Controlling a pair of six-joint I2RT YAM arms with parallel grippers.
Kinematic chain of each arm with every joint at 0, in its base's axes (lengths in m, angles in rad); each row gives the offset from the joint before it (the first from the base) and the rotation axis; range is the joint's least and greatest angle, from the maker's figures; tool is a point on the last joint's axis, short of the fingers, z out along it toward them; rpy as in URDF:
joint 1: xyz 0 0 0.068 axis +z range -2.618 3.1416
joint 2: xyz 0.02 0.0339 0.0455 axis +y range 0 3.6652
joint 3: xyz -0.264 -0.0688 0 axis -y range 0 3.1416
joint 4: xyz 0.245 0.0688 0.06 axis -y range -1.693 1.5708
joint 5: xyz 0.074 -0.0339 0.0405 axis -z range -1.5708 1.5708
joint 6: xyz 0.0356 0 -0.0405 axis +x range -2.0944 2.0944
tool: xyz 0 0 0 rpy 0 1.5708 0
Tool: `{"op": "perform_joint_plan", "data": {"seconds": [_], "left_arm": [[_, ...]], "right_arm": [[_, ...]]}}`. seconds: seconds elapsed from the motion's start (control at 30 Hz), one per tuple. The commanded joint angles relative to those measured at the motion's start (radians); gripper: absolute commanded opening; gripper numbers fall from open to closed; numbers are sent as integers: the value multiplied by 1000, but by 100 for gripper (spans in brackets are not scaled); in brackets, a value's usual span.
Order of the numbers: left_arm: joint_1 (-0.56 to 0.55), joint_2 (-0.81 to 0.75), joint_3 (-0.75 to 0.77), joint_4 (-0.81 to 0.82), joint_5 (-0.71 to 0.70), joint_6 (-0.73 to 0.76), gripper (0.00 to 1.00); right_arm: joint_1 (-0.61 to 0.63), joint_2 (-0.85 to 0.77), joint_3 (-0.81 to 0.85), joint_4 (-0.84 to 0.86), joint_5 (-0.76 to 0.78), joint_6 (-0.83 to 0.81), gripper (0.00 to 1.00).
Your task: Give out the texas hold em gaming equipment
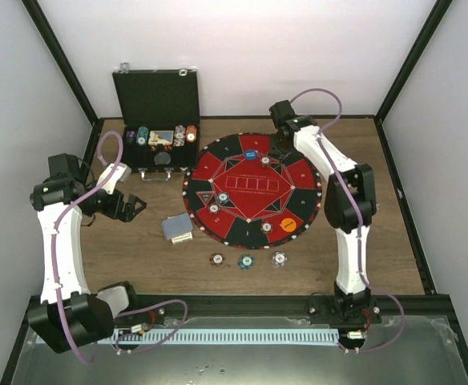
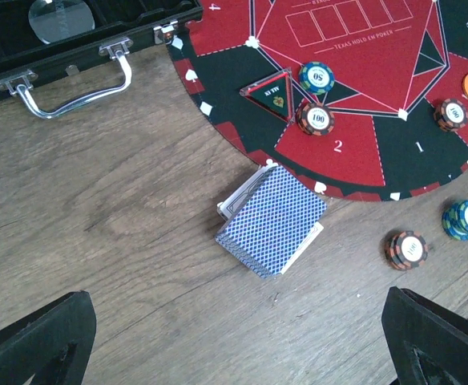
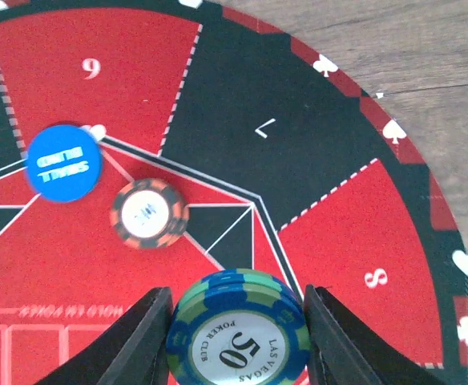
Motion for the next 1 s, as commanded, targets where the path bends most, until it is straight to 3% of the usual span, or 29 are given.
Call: {"op": "perform_joint_plan", "data": {"seconds": [0.0, 0.27, 0.6, 0.7, 0.8, 0.97], "left_arm": [[5, 18, 21, 16, 37, -12, 100], [5, 47, 25, 52, 51, -38, 100], [3, 81, 36, 69, 76, -48, 100], [4, 86, 35, 77, 71, -53, 100], [4, 86, 33, 78, 63, -53, 100], [4, 73, 34, 81, 49, -56, 100]], "right_arm": [[-36, 138, 141, 8, -43, -42, 35], [-66, 368, 333, -3, -76, -49, 35], [-107, 476, 362, 12, -134, -57, 36], [-106, 477, 354, 12, -138, -59, 43], [-108, 463, 355, 7, -138, -61, 61], [-108, 402, 390, -28, -131, -56, 75]]}}
